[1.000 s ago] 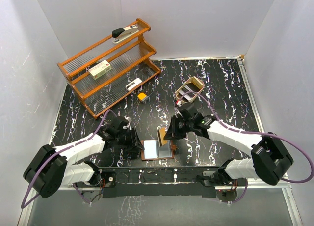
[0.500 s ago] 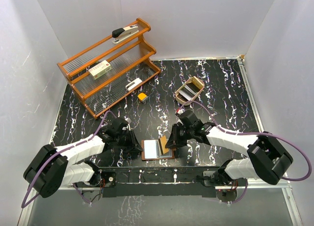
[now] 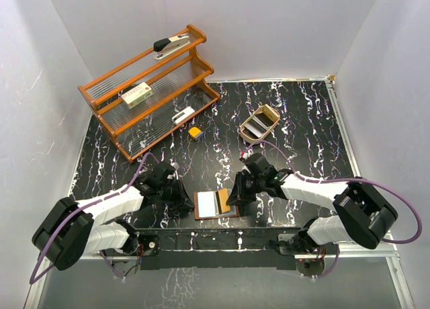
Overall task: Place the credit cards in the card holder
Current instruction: Insert the credit card into the card holder, then pick up the credit card from the storage box.
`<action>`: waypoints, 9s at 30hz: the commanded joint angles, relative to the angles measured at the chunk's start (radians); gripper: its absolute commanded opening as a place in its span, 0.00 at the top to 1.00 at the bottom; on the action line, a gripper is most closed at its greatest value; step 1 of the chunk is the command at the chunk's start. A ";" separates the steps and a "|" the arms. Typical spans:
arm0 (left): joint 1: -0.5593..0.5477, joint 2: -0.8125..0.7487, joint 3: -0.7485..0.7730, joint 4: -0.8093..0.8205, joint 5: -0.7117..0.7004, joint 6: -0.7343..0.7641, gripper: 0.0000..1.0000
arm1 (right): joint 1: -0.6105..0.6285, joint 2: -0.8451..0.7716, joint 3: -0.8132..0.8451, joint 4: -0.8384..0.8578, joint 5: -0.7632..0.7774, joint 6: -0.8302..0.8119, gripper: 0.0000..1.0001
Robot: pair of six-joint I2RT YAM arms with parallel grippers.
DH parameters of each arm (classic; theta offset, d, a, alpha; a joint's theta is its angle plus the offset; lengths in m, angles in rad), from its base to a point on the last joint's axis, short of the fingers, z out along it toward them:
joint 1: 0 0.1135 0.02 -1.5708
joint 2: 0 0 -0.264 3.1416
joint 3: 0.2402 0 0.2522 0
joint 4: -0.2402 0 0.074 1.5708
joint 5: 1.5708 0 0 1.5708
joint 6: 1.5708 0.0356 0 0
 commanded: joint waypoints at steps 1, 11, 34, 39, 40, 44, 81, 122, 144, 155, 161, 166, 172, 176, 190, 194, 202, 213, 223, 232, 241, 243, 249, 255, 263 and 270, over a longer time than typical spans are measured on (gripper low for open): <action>0.002 -0.002 -0.016 0.007 0.020 -0.004 1.00 | 0.008 0.013 -0.019 0.065 -0.010 -0.009 0.99; 0.002 0.005 -0.027 0.022 0.019 -0.010 1.00 | 0.020 0.003 -0.030 0.099 -0.022 -0.009 1.00; 0.002 0.026 -0.038 0.017 -0.014 0.009 1.00 | 0.020 0.080 -0.020 0.085 -0.035 -0.066 1.00; 0.002 0.026 -0.031 0.020 -0.007 0.003 1.00 | 0.021 0.087 -0.018 0.105 -0.030 -0.055 1.00; 0.002 0.025 -0.029 0.017 -0.008 0.004 1.00 | 0.020 0.089 -0.017 0.108 -0.027 -0.054 1.00; 0.002 0.016 -0.028 0.011 -0.008 0.003 1.00 | 0.020 0.094 -0.011 0.111 -0.016 -0.053 1.00; 0.002 -0.024 -0.070 0.056 0.021 -0.057 1.00 | 0.065 0.124 -0.003 0.157 0.030 0.029 0.93; 0.002 -0.033 -0.067 0.045 0.019 -0.054 1.00 | 0.115 0.120 0.150 -0.075 0.221 -0.022 0.51; 0.002 -0.050 -0.081 0.048 0.016 -0.064 1.00 | 0.199 0.182 0.156 0.034 0.188 0.017 0.59; 0.002 -0.043 -0.076 0.051 0.021 -0.060 1.00 | 0.223 0.235 0.183 0.081 0.183 0.013 0.57; 0.002 -0.038 -0.073 0.048 0.021 -0.055 1.00 | 0.229 0.230 0.208 0.089 0.185 -0.008 0.54; 0.002 -0.036 -0.072 0.050 0.019 -0.054 1.00 | 0.230 0.222 0.211 0.109 0.170 -0.009 0.54; 0.002 -0.038 -0.072 0.045 0.018 -0.052 1.00 | 0.231 0.223 0.206 0.143 0.141 -0.036 0.54; 0.002 -0.036 -0.069 0.042 0.013 -0.048 1.00 | 0.231 0.213 0.206 0.155 0.119 -0.063 0.54; 0.001 -0.034 -0.055 0.041 0.005 -0.044 1.00 | 0.231 0.193 0.221 0.169 0.090 -0.083 0.49; 0.002 -0.033 -0.048 0.038 -0.007 -0.040 1.00 | 0.231 0.177 0.255 0.089 0.130 -0.119 0.49; 0.002 -0.068 0.019 -0.047 -0.040 0.011 0.94 | 0.227 0.059 0.348 -0.128 0.311 -0.245 0.44; 0.002 -0.175 0.164 -0.239 -0.113 0.114 0.53 | 0.109 0.164 0.660 -0.410 0.699 -0.492 0.42; 0.002 -0.239 0.349 -0.373 -0.120 0.268 0.37 | -0.144 0.313 0.786 -0.272 0.678 -0.710 0.45; 0.002 -0.286 0.415 -0.410 -0.089 0.356 0.01 | -0.274 0.484 0.967 -0.322 0.863 -0.924 0.45; 0.002 -0.322 0.317 -0.355 -0.082 0.398 0.01 | -0.364 0.683 1.141 -0.352 0.993 -1.083 0.47; 0.002 -0.332 0.302 -0.338 -0.088 0.390 0.01 | -0.378 0.729 1.188 -0.367 1.013 -1.108 0.47; 0.002 -0.300 0.330 -0.372 -0.124 0.410 0.01 | -0.409 0.840 1.304 -0.393 1.040 -1.178 0.47; 0.002 -0.307 0.344 -0.397 -0.151 0.413 0.01 | -0.432 0.887 1.337 -0.402 1.024 -1.186 0.48; 0.002 -0.332 0.348 -0.406 -0.168 0.415 0.01 | -0.438 0.911 1.335 -0.397 0.992 -1.198 0.53; 0.002 -0.326 0.339 -0.392 -0.177 0.411 0.01 | -0.439 0.914 1.323 -0.378 0.996 -1.223 0.50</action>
